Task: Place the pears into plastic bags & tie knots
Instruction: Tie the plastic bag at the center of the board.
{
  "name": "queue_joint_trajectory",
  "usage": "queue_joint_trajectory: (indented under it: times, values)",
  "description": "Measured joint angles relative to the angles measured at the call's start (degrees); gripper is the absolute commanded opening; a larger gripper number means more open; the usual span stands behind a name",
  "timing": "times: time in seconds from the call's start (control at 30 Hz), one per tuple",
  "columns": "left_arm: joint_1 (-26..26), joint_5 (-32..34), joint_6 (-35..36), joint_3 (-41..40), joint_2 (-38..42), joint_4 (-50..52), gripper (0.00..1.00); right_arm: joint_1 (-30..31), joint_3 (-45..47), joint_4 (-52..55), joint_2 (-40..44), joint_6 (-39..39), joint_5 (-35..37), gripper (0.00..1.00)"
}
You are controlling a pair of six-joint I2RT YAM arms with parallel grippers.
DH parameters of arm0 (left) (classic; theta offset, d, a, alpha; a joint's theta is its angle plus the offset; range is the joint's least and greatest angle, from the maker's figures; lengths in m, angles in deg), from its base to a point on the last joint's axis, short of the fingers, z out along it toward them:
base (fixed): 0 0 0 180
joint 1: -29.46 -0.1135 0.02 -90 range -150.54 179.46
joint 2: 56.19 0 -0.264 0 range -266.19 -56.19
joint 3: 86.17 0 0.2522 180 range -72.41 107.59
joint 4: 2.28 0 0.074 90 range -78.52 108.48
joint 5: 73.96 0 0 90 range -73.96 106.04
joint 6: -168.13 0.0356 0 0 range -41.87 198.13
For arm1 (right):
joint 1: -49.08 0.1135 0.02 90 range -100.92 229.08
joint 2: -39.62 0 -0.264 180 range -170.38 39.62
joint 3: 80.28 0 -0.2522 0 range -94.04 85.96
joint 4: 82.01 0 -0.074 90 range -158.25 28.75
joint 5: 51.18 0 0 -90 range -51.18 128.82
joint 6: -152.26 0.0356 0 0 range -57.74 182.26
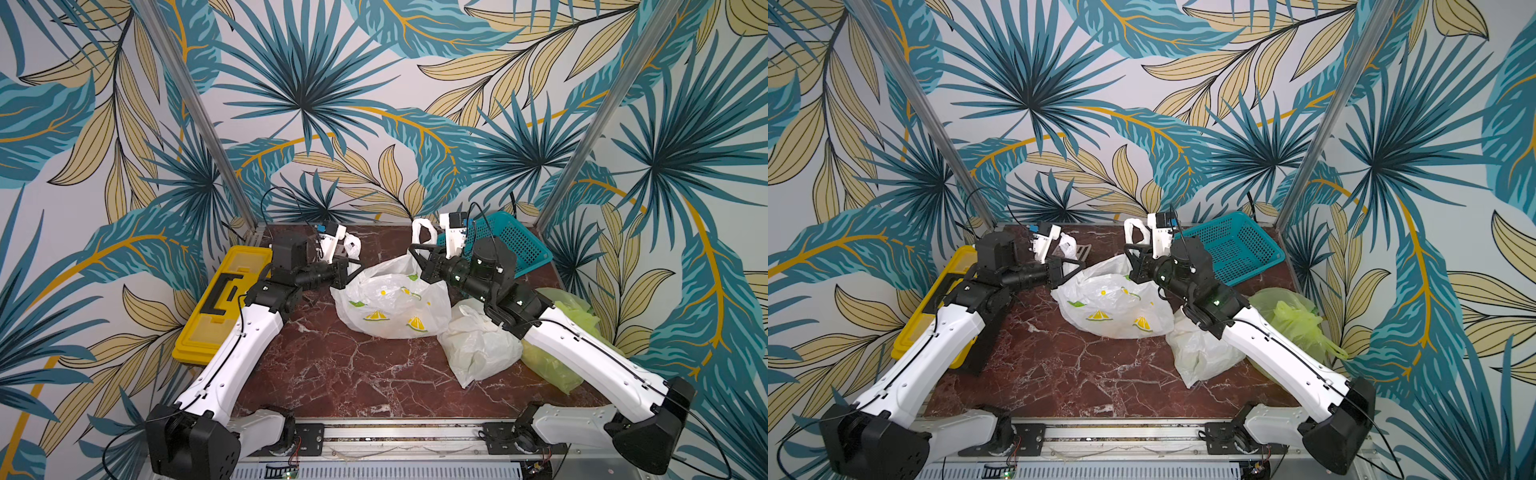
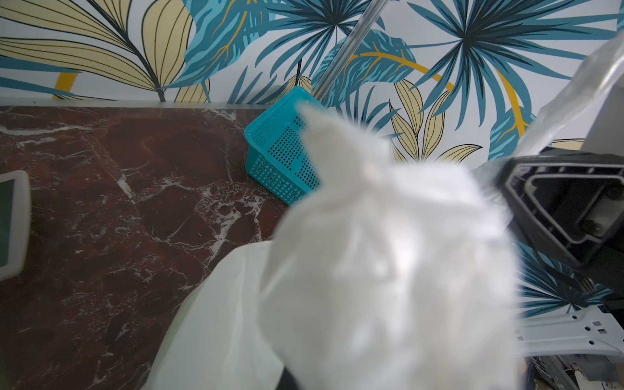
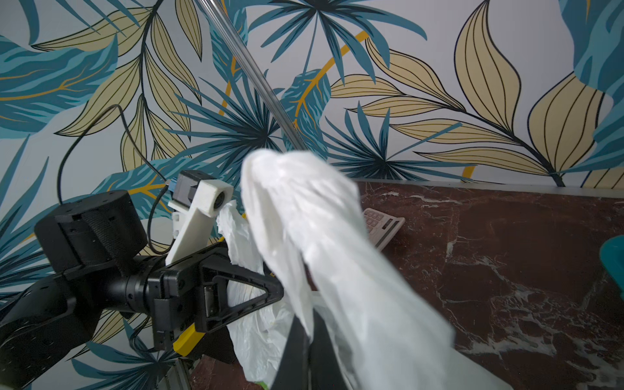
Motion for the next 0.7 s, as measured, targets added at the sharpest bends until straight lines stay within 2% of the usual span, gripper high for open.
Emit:
queue_joint_trajectory:
  times: [0.33,0.43,0.53,0.7]
  values:
    - [-0.02,-0.92,1.92,-0.04,-1.68,0.02,0.00,-1.31,0.11,-0.72,-4.22,-2.99,1.88,0.21]
    - [0.00,-1.46,2.12,-0.04,-1.66,0.02,0.00,-2.45,-0.04,1.01,-3.34,-5.60,0.61,0.38]
    - [0.00,-2.03,2.36,-0.04,-1.66,0.02,0.00,-3.54,-1.49,6.95,-1.60,-9.44,-1.70,0.62]
    - [-0.02,-2.34,2.99,-0.04,-1.68,0.02,0.00,-3.76,-2.03,17.09,3.87,-20.83,-0.22,0.89]
